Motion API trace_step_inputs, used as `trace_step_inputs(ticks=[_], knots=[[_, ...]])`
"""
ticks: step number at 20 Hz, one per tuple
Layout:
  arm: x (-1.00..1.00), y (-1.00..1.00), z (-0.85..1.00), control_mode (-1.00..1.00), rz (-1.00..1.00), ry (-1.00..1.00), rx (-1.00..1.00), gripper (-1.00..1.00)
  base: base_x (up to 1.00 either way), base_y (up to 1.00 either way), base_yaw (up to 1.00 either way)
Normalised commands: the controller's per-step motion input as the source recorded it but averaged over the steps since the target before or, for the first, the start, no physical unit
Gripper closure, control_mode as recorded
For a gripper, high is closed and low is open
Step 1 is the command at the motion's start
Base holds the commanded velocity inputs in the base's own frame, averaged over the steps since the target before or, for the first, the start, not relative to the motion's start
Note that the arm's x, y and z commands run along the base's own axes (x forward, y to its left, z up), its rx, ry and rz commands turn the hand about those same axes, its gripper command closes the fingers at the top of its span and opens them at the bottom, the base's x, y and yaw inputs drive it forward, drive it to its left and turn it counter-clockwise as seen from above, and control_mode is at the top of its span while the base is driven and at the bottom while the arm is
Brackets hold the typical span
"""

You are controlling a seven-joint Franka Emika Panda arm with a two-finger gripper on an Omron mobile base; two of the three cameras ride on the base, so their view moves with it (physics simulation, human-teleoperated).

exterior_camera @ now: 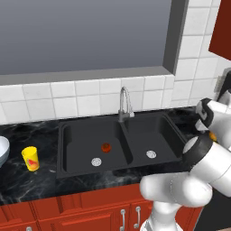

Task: Remove the tomato and orange from the sink. Then move the bowl and cup from the counter to the sink for washing.

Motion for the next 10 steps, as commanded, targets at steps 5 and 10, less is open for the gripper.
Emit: trace_step_inputs(ticks=[5, 10], knots=[[-0.10, 0.34, 0.10, -1.00, 0.00, 0.16, -0.07, -1.00, 0.00, 0.00, 0.00], [-0.10, 0.36, 0.08, -1.00, 0.00, 0.14, -0.02, -1.00, 0.00, 0.00, 0.00]])
